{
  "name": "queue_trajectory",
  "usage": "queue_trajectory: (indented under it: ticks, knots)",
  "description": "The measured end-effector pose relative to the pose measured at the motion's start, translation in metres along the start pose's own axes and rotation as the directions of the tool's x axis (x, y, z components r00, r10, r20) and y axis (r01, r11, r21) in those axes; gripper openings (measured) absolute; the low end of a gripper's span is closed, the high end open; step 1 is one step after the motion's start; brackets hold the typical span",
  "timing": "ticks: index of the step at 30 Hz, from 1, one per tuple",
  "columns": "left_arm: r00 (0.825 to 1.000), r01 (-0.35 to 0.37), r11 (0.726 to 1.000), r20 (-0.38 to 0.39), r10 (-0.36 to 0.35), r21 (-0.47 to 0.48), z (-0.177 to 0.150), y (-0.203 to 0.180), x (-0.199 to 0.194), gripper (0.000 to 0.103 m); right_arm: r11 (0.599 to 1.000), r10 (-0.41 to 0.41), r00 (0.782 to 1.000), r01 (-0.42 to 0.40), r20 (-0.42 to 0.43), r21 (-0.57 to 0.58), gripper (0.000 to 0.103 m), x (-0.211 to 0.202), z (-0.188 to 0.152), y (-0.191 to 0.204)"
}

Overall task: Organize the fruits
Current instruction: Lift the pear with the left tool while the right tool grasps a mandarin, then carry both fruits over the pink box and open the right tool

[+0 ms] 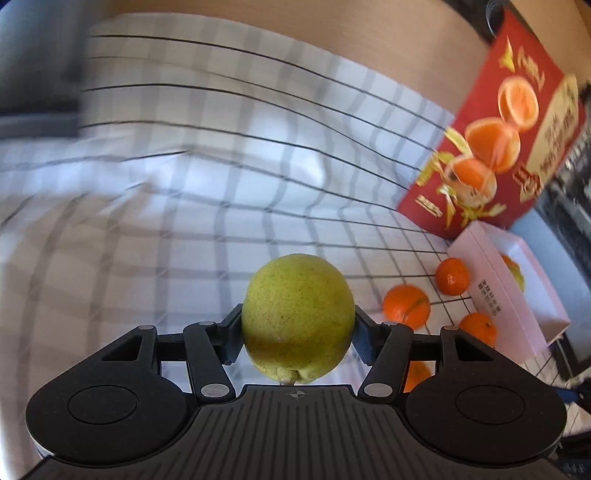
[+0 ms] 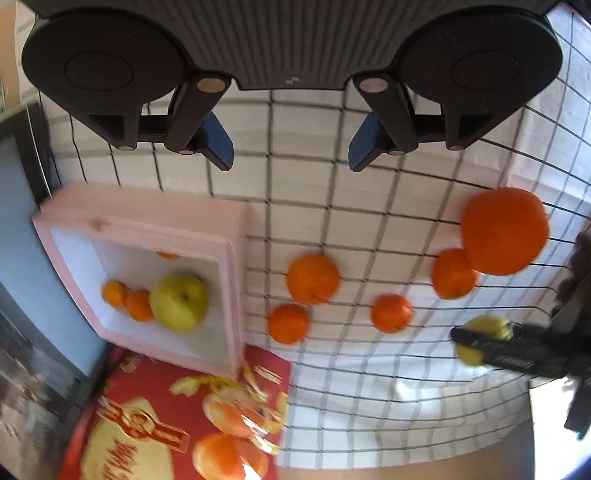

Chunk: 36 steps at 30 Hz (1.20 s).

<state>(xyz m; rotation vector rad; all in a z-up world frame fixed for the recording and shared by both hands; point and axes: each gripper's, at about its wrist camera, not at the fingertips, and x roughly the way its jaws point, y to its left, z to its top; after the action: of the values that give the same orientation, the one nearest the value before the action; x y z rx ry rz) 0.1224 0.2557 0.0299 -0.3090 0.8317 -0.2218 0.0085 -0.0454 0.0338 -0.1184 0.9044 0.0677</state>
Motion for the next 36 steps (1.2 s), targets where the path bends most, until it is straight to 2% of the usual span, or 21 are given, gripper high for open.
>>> queue_trajectory:
  ticks: [4,7,12,19,22,25,29,33,36]
  knots:
    - [0.999,-0.021,0.998,0.031,0.023,-0.060,-0.029,0.002,-0.053,0.063,0.998,0.031,0.997,-0.027,0.069,-0.059,0.069,0.000,0.015,0.011]
    - [0.999,-0.017,0.996,0.040,0.020,-0.090,-0.049,-0.002,-0.087,0.063,0.990,0.028,0.992,-0.010,0.126,-0.143,0.063,0.004,0.029,0.019]
    - [0.999,0.026,0.993,0.034,-0.022,-0.119,-0.073,-0.023,-0.114,0.063,0.966,0.005,0.986,0.039,0.170,-0.256,0.058,0.029,0.048,0.027]
    - [0.997,0.066,0.996,-0.038,-0.068,-0.051,-0.089,-0.067,-0.110,0.063,0.950,-0.065,0.985,0.109,0.159,-0.292,0.058,0.067,0.058,0.029]
    - [0.995,0.077,0.997,-0.068,-0.078,-0.024,-0.093,-0.083,-0.105,0.063,0.953,-0.062,0.988,0.100,0.140,-0.285,0.047,0.071,0.056,0.026]
    - [0.992,0.085,0.996,-0.093,-0.083,0.024,-0.095,-0.099,-0.101,0.063,0.966,-0.047,0.989,0.081,0.140,-0.245,0.046,0.062,0.053,0.021]
    - [0.984,0.131,0.989,-0.127,-0.122,0.067,-0.095,-0.118,-0.092,0.063,0.975,-0.034,0.989,0.064,0.146,-0.211,0.046,0.044,0.040,0.016]
    - [0.974,0.173,0.979,-0.164,-0.153,0.112,-0.095,-0.138,-0.080,0.064,0.984,-0.001,0.991,0.025,0.134,-0.178,0.046,0.015,0.017,0.006]
    - [0.964,0.213,0.965,-0.195,-0.182,0.151,-0.096,-0.156,-0.071,0.064,0.990,-0.008,0.992,0.025,0.123,-0.137,0.046,-0.006,-0.003,-0.008]
